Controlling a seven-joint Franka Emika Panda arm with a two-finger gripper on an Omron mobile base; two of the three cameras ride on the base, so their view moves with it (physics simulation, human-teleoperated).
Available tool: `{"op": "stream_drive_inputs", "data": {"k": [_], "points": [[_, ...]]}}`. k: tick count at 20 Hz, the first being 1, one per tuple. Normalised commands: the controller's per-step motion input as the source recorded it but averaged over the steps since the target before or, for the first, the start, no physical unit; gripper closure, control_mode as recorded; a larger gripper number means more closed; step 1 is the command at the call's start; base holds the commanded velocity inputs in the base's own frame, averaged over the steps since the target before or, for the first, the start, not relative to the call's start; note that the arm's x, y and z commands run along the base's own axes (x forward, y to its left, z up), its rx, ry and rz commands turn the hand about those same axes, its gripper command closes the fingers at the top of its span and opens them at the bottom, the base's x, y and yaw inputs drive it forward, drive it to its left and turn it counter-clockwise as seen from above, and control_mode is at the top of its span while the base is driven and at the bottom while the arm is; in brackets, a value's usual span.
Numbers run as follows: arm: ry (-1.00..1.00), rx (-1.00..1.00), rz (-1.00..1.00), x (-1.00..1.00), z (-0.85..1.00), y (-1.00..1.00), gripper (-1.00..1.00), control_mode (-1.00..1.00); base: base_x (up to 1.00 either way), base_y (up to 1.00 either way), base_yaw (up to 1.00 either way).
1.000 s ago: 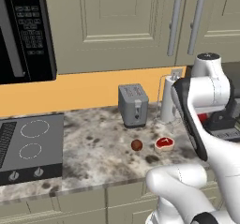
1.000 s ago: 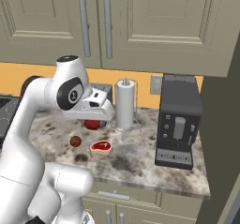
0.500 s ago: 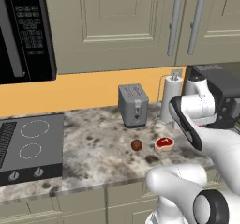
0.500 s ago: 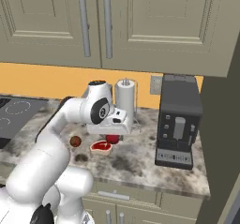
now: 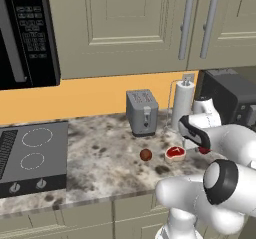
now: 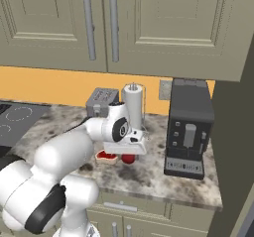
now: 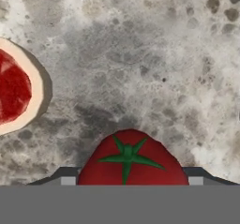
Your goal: Open the fridge, remove the apple, tomato, and steak, and place them on any counter.
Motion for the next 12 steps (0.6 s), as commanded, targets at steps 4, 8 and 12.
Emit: {"op": "stream_drive_inputs", "data": {"k": [4, 8, 12], "points": [[0.01, 0.0, 0.0, 0.05, -0.17, 0.0, 1.0, -1.0, 0.0, 0.0, 0.0], [0.0, 0.0, 0.0, 0.04, -0.02, -0.01, -1.0, -1.0, 0.0, 0.0, 0.0], [0.0, 0.0, 0.0, 0.12, 0.0, 0.0, -1.0, -1.0, 0.0, 0.0, 0.0]]}}
